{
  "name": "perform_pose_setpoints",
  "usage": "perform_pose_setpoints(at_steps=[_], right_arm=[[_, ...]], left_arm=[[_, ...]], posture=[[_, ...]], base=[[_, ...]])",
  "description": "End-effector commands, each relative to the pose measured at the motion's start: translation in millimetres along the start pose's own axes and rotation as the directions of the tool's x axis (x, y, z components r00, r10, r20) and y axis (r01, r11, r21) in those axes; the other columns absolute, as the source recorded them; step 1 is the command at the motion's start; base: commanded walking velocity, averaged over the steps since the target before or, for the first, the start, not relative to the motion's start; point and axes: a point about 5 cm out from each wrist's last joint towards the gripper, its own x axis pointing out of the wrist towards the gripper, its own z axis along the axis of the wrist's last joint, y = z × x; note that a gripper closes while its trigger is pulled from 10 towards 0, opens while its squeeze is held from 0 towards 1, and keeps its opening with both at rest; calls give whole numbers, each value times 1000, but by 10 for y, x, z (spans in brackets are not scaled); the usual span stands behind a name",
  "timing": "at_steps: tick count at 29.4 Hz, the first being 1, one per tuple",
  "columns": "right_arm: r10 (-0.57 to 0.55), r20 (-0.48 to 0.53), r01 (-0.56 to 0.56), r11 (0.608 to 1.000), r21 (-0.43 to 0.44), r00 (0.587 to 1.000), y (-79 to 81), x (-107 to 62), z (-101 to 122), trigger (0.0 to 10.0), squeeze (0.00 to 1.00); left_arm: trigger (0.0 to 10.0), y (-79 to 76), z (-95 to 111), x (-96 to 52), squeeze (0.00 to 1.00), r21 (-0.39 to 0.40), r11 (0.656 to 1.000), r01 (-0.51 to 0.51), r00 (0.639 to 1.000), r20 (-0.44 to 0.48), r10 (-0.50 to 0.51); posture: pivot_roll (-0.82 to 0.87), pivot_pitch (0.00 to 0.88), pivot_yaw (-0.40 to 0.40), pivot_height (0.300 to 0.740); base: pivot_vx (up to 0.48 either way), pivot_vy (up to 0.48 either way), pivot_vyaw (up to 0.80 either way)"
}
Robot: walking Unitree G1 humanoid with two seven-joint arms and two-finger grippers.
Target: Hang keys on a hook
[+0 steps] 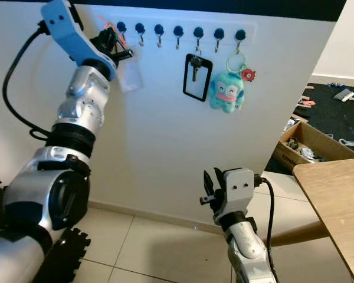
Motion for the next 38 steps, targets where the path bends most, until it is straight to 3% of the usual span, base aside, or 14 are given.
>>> perform_pose_setpoints(at_steps=[1, 6, 15, 18, 27, 34, 38], right_arm=[[2, -10, -2, 1000, 2, 1000, 23, -36, -17, 10000, 0], [-13, -13, 13, 1000, 1, 1000, 12, -71, -21, 10000, 0], [-19, -14, 19, 1000, -2, 1000, 0, -81, -22, 10000, 0], [-14, -14, 14, 1000, -5, 1000, -1, -66, -22, 10000, 0], [2, -14, -2, 1000, -7, 1000, 6, -45, -18, 10000, 0], [5, -14, -6, 1000, -9, 1000, -3, -42, -14, 10000, 0], [7, -13, -7, 1000, -9, 1000, -2, -38, -11, 10000, 0]], left_arm=[[10000, -57, 22, 20, 0, -11, 1000, 14, 1000, 12, -14], [10000, -72, 10, 31, 0, -11, 1000, 10, 1000, 10, -10], [10000, 62, 3, 23, 0, 60, 996, -64, 998, 13, 64], [10000, 236, -34, -21, 0, 93, 985, -144, 990, 10, 143], [10000, 462, -133, -103, 0, 184, 954, -236, 970, -10, 242], [10000, 487, -192, -132, 0, 220, 944, -247, 966, -19, 258], [10000, 434, -248, -144, 0, 247, 949, -198, 977, -30, 212]], posture=[[-9, 211, 69, 740], [-21, 212, 79, 740], [-25, 207, 78, 740], [-20, 205, 71, 740], [-16, 202, 55, 740], [-15, 204, 52, 740], [-15, 207, 53, 740]], base=[[0, 0, 0], [0, 0, 0], [0, 0, 0], [0, 0, 0], [0, 0, 0], [0, 0, 0], [0, 0, 0]])
